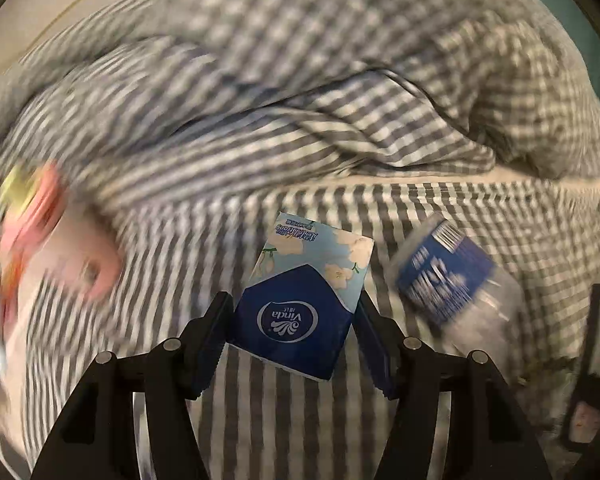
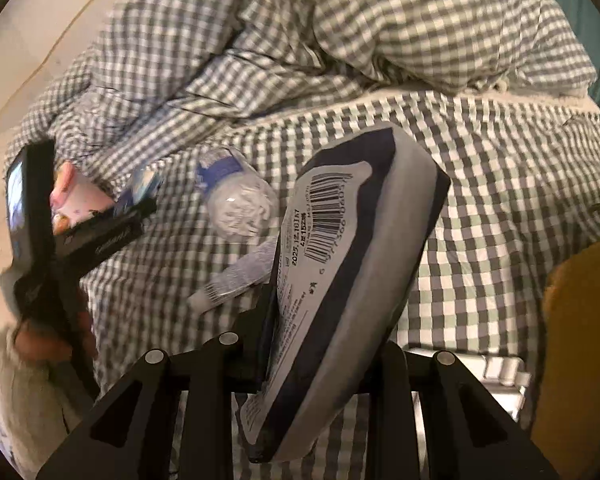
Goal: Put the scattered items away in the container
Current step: 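Carry the blue tissue pack and tissue-paper packet over the cardboard box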
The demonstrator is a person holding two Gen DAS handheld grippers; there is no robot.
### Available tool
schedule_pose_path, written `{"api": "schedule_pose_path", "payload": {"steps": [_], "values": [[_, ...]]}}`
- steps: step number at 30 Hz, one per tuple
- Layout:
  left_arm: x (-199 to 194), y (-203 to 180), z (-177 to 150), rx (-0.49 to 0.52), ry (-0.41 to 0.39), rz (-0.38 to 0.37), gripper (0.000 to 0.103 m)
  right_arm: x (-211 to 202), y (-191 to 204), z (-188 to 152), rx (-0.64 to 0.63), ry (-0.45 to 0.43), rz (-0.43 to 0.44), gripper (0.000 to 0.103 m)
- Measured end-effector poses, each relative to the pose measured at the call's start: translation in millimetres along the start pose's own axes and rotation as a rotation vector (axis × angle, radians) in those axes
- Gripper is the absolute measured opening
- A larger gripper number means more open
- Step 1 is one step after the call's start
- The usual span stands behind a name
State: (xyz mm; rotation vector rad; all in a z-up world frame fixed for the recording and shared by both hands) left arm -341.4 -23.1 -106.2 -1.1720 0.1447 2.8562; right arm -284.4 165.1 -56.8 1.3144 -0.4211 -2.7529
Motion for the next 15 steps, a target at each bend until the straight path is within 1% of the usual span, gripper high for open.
{"api": "schedule_pose_path", "payload": {"steps": [1, 2, 4, 6, 7, 9, 12, 15], "values": [[-18, 5, -5, -0.051, 0.004, -0.006, 0.062, -8, 3, 1, -0.005, -0.01, 0.006, 0.024], [-21, 19, -7, -0.068, 0.003, -0.007, 0.062, -17, 6, 2, -0.011, -0.021, 0.012, 0.024], [-61, 23, -8, -0.082, -0.02, 0.003, 0.062, -37, 12, 2, -0.033, -0.043, 0.02, 0.024], [-83, 23, -8, -0.097, -0.024, -0.004, 0.062, -55, 17, 0, -0.044, -0.058, 0.028, 0.024], [-97, 23, -12, -0.115, -0.024, -0.022, 0.062, -64, 19, -2, -0.051, -0.063, 0.038, 0.024], [-111, 25, -15, -0.143, -0.025, -0.035, 0.062, -83, 24, -8, -0.064, -0.074, 0.045, 0.022], [-146, 25, -24, -0.149, -0.035, -0.02, 0.062, -111, 30, -18, -0.084, -0.097, 0.054, 0.022], [-170, 19, -32, -0.155, -0.046, -0.043, 0.062, -136, 35, -31, -0.106, -0.117, 0.047, 0.022]]}}
Point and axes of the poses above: each gripper's, at about its wrist camera, not at the fingertips, and x roughly the way its jaws point, y to its left, z to its top, the point moved 5 cm from there along x, roughly the way its jaws point, and after that the axes turned 11 degrees about -y, right-handed, at the moved point
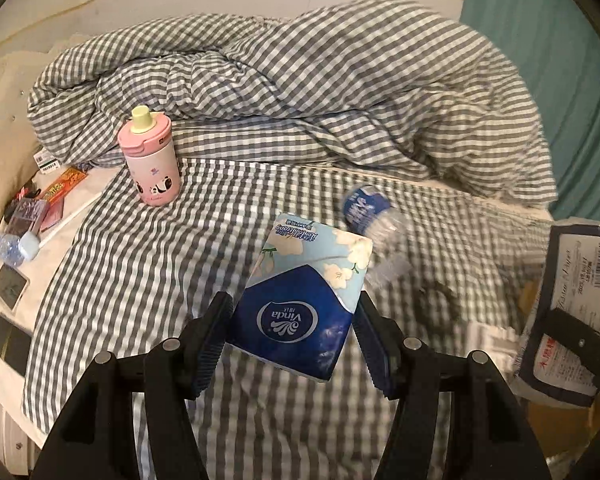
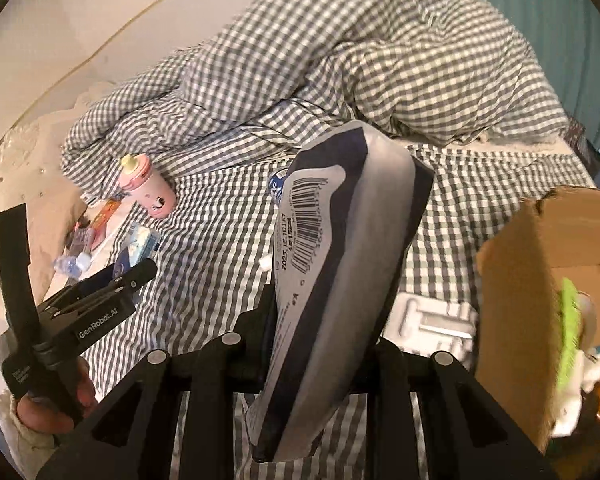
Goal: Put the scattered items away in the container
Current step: 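Carry the blue tissue pack and tissue-paper packet over the cardboard box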
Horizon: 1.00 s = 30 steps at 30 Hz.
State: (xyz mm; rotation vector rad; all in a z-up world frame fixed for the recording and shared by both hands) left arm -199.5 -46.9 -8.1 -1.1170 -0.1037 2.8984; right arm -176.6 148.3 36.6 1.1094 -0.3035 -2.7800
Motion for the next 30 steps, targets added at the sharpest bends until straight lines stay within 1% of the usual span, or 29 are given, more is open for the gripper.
{"api": "schedule_pose_path", "payload": {"steps": [7, 13, 20, 26, 30], "values": [[-50, -5, -18, 0.005, -0.034, 0.003, 0.062, -48, 13, -27, -0.023, -0.027, -0.004, 0.022], [-71, -3, -35, 0.008, -0.033, 0.01, 0.062, -73, 13, -46, -0.023, -0.039, -0.011, 0.022], [-89, -5, -37, 0.021, -0.054, 0.011, 0.062, -93, 10, -55, -0.017, -0.061, -0.009, 0.022], [-102, -27, -35, 0.049, -0.069, -0.015, 0.062, -115, -4, -54, 0.002, -0.091, -0.026, 0.022], [-106, -56, -32, 0.088, -0.076, -0.052, 0.063, -130, -29, -53, 0.034, -0.113, -0.058, 0.022]]}}
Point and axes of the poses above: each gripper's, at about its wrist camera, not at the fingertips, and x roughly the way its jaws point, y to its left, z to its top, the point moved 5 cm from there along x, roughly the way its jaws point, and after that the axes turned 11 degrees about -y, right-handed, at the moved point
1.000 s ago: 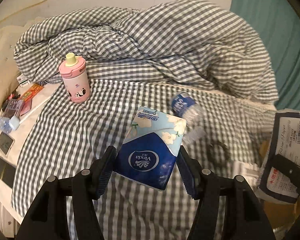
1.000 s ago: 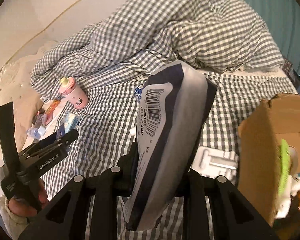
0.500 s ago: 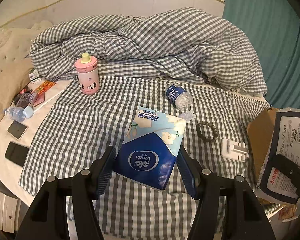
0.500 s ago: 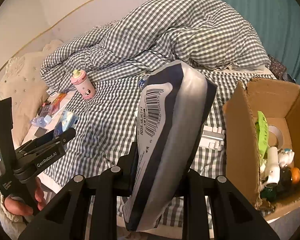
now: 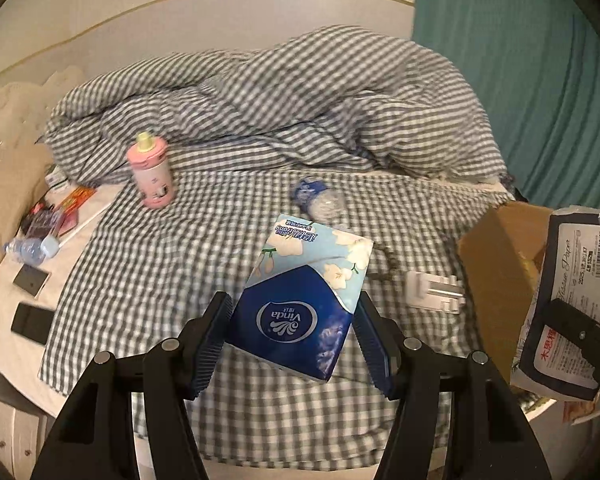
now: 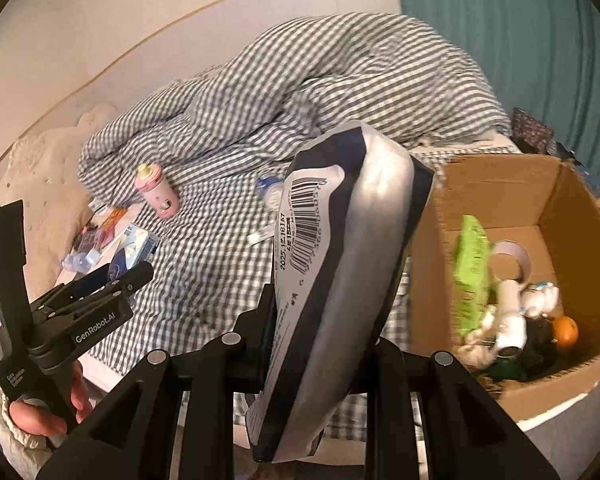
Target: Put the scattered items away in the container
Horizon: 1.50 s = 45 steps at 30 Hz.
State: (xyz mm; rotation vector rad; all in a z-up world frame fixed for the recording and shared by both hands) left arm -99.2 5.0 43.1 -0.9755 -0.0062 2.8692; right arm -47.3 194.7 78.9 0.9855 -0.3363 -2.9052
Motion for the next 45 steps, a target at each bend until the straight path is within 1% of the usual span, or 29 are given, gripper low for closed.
{"api": "schedule_pose_path", "payload": {"steps": [3, 8, 9, 11, 13, 15, 16, 19, 22, 25, 28, 30, 31, 32, 34, 36, 37, 39, 41, 42, 43, 44, 45], "values": [[1, -31, 3, 0.031, 0.003, -0.044, 0.063, -10, -26, 5, 0.037, -0.012, -0.036, 0.022], [7, -97, 10, 0.108, 0.005, -0.134, 0.063, -30, -77, 11, 0.104, -0.043, -0.106, 0.022], [9, -117, 12, 0.132, 0.004, -0.157, 0.063, -35, -90, 12, 0.12, -0.048, -0.122, 0.022], [10, -144, 14, 0.161, 0.002, -0.198, 0.063, -41, -114, 12, 0.15, -0.053, -0.157, 0.022], [14, -181, 16, 0.196, 0.003, -0.254, 0.063, -45, -141, 11, 0.181, -0.055, -0.204, 0.022], [17, -208, 17, 0.22, 0.009, -0.292, 0.063, -48, -164, 9, 0.204, -0.051, -0.242, 0.022], [20, -228, 17, 0.236, 0.01, -0.322, 0.063, -49, -174, 9, 0.215, -0.049, -0.256, 0.022], [25, -270, 17, 0.268, 0.012, -0.38, 0.063, -51, -208, 6, 0.25, -0.041, -0.297, 0.022], [35, -302, 13, 0.305, 0.02, -0.405, 0.063, -47, -233, 4, 0.274, -0.028, -0.322, 0.022], [45, -322, 8, 0.326, 0.043, -0.413, 0.063, -41, -248, 0, 0.298, -0.018, -0.324, 0.022], [49, -324, 4, 0.354, 0.044, -0.394, 0.064, -33, -256, -3, 0.312, -0.003, -0.32, 0.022], [50, -318, 4, 0.356, 0.043, -0.383, 0.071, -30, -259, -6, 0.316, 0.005, -0.316, 0.022], [50, -310, 5, 0.351, 0.035, -0.37, 0.082, -28, -257, -7, 0.317, 0.007, -0.314, 0.022], [48, -300, 8, 0.34, 0.018, -0.352, 0.091, -26, -256, -7, 0.318, 0.009, -0.31, 0.022], [43, -277, 13, 0.315, -0.014, -0.32, 0.094, -24, -254, -6, 0.312, 0.01, -0.305, 0.022], [41, -256, 15, 0.291, -0.022, -0.294, 0.099, -19, -249, -6, 0.309, 0.015, -0.3, 0.022], [41, -241, 13, 0.274, -0.016, -0.276, 0.101, -17, -247, -6, 0.308, 0.017, -0.298, 0.022], [44, -225, 8, 0.247, -0.007, -0.249, 0.101, -12, -242, -6, 0.305, 0.026, -0.298, 0.022], [49, -212, -4, 0.237, 0.02, -0.231, 0.101, -9, -239, -8, 0.301, 0.038, -0.308, 0.022], [54, -206, -14, 0.23, 0.039, -0.212, 0.101, -6, -238, -8, 0.296, 0.046, -0.32, 0.028], [58, -203, -20, 0.227, 0.058, -0.203, 0.101, -4, -237, -8, 0.291, 0.056, -0.338, 0.038], [62, -201, -28, 0.229, 0.081, -0.199, 0.101, -4, -238, -10, 0.29, 0.066, -0.367, 0.07], [69, -198, -40, 0.231, 0.114, -0.189, 0.101, -8, -238, -10, 0.293, 0.053, -0.403, 0.087]]}}
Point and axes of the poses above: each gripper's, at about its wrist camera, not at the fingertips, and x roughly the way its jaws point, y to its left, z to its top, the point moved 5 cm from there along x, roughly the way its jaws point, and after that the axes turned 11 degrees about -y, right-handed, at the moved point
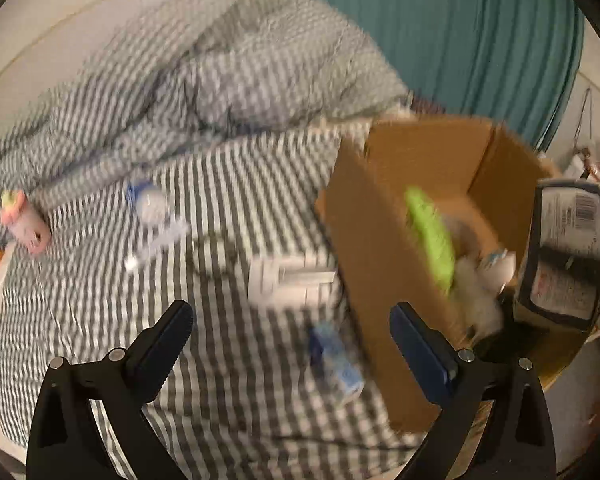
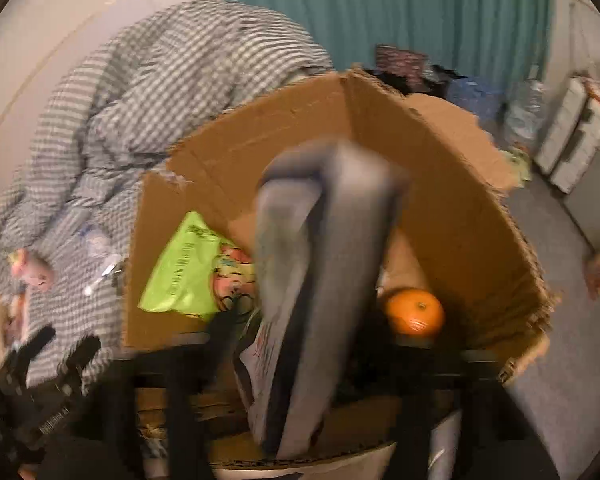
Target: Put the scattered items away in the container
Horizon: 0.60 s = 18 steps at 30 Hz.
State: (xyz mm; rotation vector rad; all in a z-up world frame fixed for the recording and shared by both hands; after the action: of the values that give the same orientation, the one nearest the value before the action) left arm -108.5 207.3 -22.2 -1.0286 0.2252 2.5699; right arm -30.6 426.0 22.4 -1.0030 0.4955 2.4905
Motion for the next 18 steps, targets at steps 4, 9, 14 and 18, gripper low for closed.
{"api": "schedule_pose_path", "payload": {"steps": [4, 9, 14, 18], "values": [[23, 0, -32, 0.012, 0.089, 0.056, 0.101, -17, 0, 5, 0.013, -0.06, 0.014, 0.087], [41, -6, -53, -0.009, 0.137, 0.076, 0.101, -23, -3, 4, 0.017, -0.062, 0.009, 0.087], [58, -12, -62, -0.018, 0.156, 0.098, 0.101, -22, -2, 0, 0.011, -0.051, 0.019, 0.087], [81, -12, -72, -0.02, 0.205, 0.13, 0.1, -24, 0, 1, 0.006, -0.058, 0.021, 0.087]]}}
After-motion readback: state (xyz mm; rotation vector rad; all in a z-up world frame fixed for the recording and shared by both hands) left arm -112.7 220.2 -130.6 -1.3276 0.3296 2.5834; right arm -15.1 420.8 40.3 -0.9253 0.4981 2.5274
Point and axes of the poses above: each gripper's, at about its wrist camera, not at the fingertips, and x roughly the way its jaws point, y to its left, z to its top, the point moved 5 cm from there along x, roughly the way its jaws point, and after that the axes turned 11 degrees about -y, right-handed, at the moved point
